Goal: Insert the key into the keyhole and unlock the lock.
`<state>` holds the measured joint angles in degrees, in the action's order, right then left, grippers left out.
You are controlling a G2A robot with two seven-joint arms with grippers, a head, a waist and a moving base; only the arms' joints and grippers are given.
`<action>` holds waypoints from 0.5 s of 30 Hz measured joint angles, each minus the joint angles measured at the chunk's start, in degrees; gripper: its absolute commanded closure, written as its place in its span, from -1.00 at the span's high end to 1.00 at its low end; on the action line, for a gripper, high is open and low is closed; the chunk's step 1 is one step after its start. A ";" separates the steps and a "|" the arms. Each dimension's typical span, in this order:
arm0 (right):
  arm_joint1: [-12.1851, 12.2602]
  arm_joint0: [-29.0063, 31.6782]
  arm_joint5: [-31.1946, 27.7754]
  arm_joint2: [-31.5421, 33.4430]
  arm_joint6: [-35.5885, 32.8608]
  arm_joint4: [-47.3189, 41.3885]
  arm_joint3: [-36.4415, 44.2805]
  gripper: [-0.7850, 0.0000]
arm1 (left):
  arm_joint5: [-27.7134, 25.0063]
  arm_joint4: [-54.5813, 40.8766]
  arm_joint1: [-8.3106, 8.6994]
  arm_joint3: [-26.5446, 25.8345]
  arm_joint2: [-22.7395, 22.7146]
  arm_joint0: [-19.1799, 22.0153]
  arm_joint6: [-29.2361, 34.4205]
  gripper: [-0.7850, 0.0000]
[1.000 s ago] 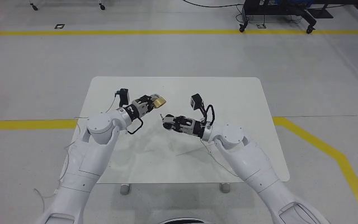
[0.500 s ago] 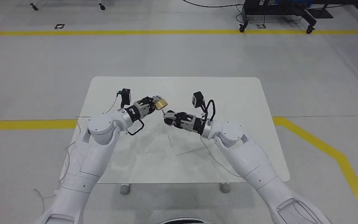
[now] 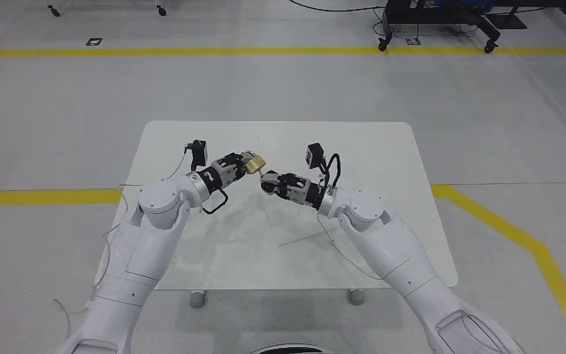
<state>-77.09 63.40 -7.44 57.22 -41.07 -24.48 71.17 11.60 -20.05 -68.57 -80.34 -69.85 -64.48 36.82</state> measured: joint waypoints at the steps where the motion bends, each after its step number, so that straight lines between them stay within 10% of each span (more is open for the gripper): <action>1: -0.03 -0.08 0.02 -0.01 0.16 -0.08 -0.17 -1.00 | -0.01 0.02 0.00 -0.07 0.01 -0.02 0.00 -1.00; 15: -0.11 0.22 -0.57 0.36 -0.22 -0.60 -0.45 -1.00 | -1.02 1.48 0.10 -0.93 0.32 -0.28 -0.21 -1.00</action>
<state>-77.21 63.63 -8.01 57.58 -41.29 -25.08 70.72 10.58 -18.58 -68.46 -81.26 -69.53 -64.75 36.61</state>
